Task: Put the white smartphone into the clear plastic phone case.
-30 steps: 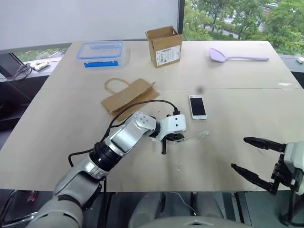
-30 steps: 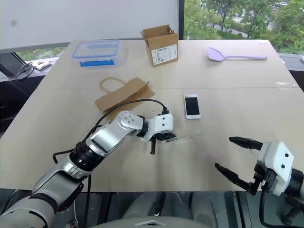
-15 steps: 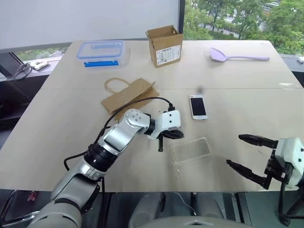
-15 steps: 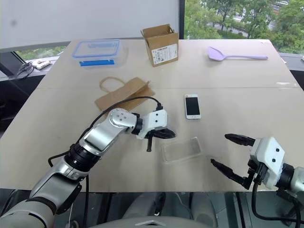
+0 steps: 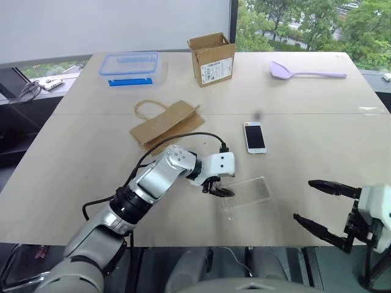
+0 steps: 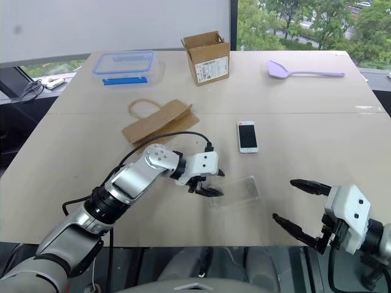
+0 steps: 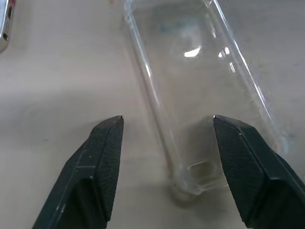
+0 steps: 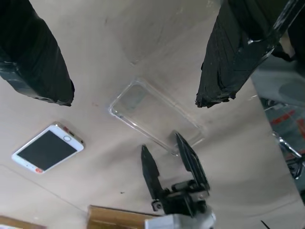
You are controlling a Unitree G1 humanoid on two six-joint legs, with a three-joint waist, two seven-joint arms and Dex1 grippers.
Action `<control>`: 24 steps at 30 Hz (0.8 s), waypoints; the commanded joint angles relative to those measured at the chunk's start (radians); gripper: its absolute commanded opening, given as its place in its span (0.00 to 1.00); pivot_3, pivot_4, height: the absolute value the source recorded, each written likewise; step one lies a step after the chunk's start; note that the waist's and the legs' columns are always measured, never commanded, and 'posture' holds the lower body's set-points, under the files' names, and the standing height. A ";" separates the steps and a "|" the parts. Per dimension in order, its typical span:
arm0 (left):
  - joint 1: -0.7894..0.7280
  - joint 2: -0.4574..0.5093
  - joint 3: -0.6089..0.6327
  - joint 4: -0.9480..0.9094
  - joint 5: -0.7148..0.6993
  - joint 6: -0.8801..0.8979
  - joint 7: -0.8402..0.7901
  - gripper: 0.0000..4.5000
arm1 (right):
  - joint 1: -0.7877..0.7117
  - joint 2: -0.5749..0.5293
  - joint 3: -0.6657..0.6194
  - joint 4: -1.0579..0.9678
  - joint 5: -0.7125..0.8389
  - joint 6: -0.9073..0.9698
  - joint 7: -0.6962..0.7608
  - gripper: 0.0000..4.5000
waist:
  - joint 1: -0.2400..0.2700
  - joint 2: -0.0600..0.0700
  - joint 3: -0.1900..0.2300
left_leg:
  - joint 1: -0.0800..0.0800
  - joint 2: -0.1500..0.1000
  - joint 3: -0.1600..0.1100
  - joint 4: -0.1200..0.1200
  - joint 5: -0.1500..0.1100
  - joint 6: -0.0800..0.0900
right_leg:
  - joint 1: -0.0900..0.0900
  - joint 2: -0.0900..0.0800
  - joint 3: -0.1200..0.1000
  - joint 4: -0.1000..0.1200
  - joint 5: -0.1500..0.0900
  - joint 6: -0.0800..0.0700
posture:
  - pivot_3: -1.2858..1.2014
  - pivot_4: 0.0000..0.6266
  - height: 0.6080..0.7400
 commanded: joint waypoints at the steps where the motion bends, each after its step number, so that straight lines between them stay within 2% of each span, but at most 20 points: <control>1: 0.025 -0.005 -0.017 0.006 0.037 -0.050 0.007 0.32 | 0.019 -0.014 -0.056 -0.029 0.022 -0.017 0.039 1.00 | -0.001 0.000 0.000 | 0.000 0.000 0.000 0.000 0.000 0.000 | 0.000 0.000 0.000 0.000 0.000 0.000 | 0.52 0.24 1.00; 3: 0.041 -0.006 -0.017 0.008 0.046 -0.066 0.011 0.10 | 0.014 -0.020 -0.063 -0.018 0.023 -0.015 0.048 1.00 | 0.000 0.000 0.000 | 0.000 0.000 0.000 0.000 0.000 0.000 | 0.000 0.000 0.000 0.000 0.000 0.000 | 0.52 0.24 1.00; 4: 0.047 -0.005 -0.015 0.008 0.047 -0.069 0.012 0.02 | 0.010 -0.022 -0.063 -0.015 0.023 -0.013 0.050 1.00 | -0.001 0.000 0.000 | 0.000 0.000 0.000 0.000 0.000 0.000 | 0.000 0.000 0.000 0.000 0.000 0.000 | 0.52 0.24 1.00; 8: 0.064 0.003 0.005 0.017 0.045 -0.091 0.006 0.02 | -0.018 -0.032 -0.038 -0.013 0.022 -0.003 0.042 1.00 | -0.001 0.000 0.000 | 0.001 0.000 0.000 0.000 0.000 0.000 | 0.000 0.000 0.000 0.000 0.000 0.000 | 0.52 0.24 1.00; 12: 0.038 0.023 0.066 0.104 0.041 -0.186 -0.004 0.02 | -0.050 -0.037 -0.008 -0.010 0.017 0.003 0.036 1.00 | -0.002 0.000 0.000 | 0.001 0.000 0.000 0.000 0.000 0.000 | 0.000 0.000 0.000 0.000 0.000 0.000 | 0.52 0.24 1.00; 14: -0.021 0.046 0.101 0.233 0.058 -0.303 -0.012 0.02 | -0.075 -0.036 0.014 0.002 0.012 0.000 0.029 1.00 | -0.001 0.000 0.000 | 0.001 0.001 0.000 0.000 0.000 0.000 | 0.000 0.000 0.000 0.000 0.000 0.000 | 0.52 0.24 1.00; 19: -0.132 0.062 0.114 0.479 0.100 -0.451 -0.009 0.02 | -0.143 -0.023 0.097 0.039 -0.040 -0.020 0.001 1.00 | -0.006 -0.001 0.001 | 0.001 0.001 0.000 0.001 -0.001 0.002 | 0.000 0.002 0.000 0.001 0.000 0.000 | 0.52 0.24 1.00; 24: -0.168 0.019 0.132 0.589 0.143 -0.532 0.032 0.02 | -0.212 0.008 0.191 0.028 -0.044 0.034 -0.095 1.00 | 0.003 -0.001 0.000 | 0.001 0.001 0.000 0.001 0.001 -0.001 | 0.001 0.001 0.000 0.001 0.001 0.000 | 0.52 0.24 1.00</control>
